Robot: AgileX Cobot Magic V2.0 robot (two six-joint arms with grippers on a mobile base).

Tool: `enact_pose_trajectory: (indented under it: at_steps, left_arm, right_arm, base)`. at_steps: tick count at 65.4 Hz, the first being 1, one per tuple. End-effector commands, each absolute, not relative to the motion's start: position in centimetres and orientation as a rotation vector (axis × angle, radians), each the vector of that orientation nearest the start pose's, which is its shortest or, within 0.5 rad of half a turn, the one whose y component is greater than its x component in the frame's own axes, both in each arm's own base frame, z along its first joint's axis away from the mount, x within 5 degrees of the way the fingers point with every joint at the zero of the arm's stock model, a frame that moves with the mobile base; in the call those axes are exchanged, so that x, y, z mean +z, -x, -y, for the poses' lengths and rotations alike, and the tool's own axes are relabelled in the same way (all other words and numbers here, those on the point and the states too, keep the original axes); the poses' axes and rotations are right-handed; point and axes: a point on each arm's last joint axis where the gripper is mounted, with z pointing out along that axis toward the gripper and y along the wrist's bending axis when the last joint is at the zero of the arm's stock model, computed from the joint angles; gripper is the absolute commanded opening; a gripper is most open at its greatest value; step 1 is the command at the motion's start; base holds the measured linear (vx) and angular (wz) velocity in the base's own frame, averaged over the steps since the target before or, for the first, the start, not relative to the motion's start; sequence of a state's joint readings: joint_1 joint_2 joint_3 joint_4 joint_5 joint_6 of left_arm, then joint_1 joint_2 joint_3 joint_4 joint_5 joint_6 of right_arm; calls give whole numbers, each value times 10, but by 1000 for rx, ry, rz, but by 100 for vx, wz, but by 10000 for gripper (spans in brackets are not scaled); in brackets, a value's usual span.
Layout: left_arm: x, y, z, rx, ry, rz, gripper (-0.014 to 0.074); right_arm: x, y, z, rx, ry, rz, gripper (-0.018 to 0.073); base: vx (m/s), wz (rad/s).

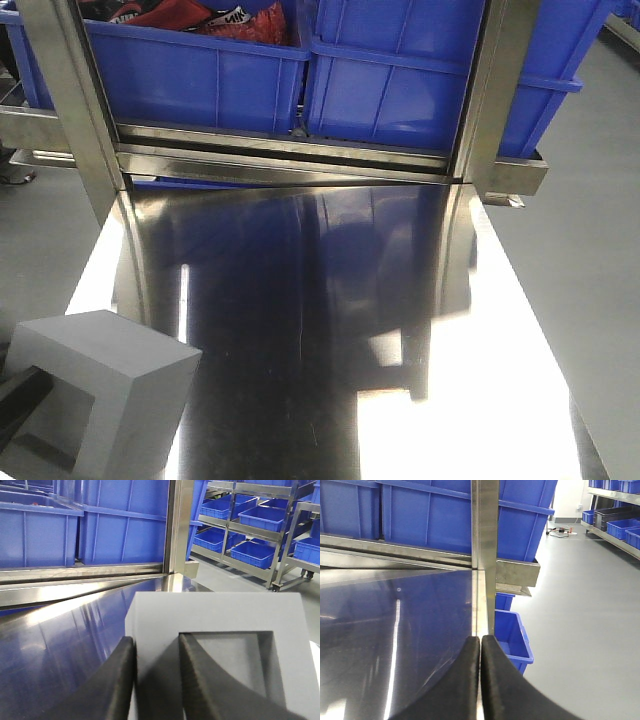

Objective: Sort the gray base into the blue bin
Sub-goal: 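Drive the base away from the table holding the block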

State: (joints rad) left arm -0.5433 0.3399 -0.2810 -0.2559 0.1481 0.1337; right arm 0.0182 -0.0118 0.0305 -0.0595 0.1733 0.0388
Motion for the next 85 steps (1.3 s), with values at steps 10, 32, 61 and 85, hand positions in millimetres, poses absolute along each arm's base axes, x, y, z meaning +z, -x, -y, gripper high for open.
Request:
enact_pose_trajectory:
  at_steps: [10,32,61,85]
  left_arm:
    - [292,-74,46,-557,-321,-1541,-6]
    - [292,-74,46,-557,-321,-1541,-6]
    - [292,-74,46,-557,-321,-1541,-6]
    - [292,-74,46,-557,-321,-1541,-6]
  right_arm:
    - [190,-56,0,-19,31,-1603,-9]
    - [190,-56,0,-19,31,-1603,-9]
    - [190,-56,0,-19,31,-1603,-9]
    - [190,-56,0,-19,31,-1603,-9]
  base:
    - [0,0]
    - [0,-7]
    - [0,-33]
    - [-6,-33]
